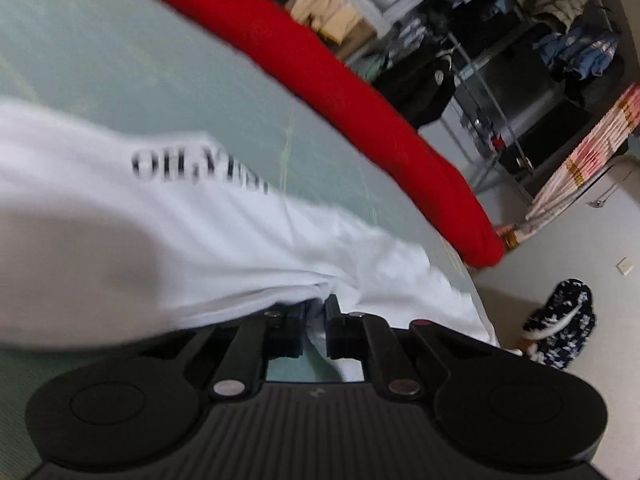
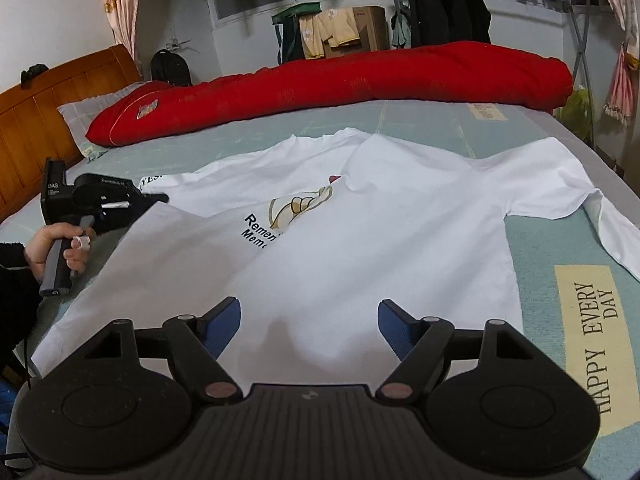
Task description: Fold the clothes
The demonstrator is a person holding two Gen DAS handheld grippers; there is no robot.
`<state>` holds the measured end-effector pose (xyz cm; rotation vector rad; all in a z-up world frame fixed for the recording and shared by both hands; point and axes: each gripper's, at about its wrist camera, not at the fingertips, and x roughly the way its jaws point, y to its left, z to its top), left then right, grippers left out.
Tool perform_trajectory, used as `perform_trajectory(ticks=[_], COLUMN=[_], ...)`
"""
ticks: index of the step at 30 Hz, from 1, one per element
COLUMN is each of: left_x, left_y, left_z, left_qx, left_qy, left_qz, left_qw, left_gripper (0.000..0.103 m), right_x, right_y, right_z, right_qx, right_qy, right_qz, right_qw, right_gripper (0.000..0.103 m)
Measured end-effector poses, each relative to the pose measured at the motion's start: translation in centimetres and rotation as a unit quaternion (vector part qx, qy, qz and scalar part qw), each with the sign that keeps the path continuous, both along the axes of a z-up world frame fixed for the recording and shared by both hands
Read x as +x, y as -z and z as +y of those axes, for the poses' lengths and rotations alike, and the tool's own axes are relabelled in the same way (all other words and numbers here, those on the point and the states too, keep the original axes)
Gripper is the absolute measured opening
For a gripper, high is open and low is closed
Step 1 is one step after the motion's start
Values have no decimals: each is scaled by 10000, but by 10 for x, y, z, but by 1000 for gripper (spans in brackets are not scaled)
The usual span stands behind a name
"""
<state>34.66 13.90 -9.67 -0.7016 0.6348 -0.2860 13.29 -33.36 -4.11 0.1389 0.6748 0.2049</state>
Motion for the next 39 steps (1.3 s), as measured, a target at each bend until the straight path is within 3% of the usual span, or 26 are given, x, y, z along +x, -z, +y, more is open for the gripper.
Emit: perform_trajectory(ticks=[3,8,13,19,32,39], left_x=[9,-28,-68,-115,-204,-181], left_y=[-14,-17,-19,-17,11,18], left_z=[6,9,13,17,22,16], left_qx=[189,137,68,-68,-674,-762], left_qy=[-48,273,610,908,941,1348], left_qz=[-113,126,379,668,1214,1260], left_qw=[9997,9995,9974,9936,9858,9799], left_gripper=[7,12,36,53,55,59], right_x=[2,1,-9,-27,-73,-83], right_y=[0,3,-2,-9,-14,-15], right_z=[-2,-3,-2,-4,-19,-30], right_qx=[-11,36,64,188,423,718], right_qy=[24,81,21,-7,143,288], right_qz=[9,47,-31,-189,-353,-415], right_qw=[10000,9999,10000,9996,9984,9961], right_gripper=[80,80,80,83,86,86])
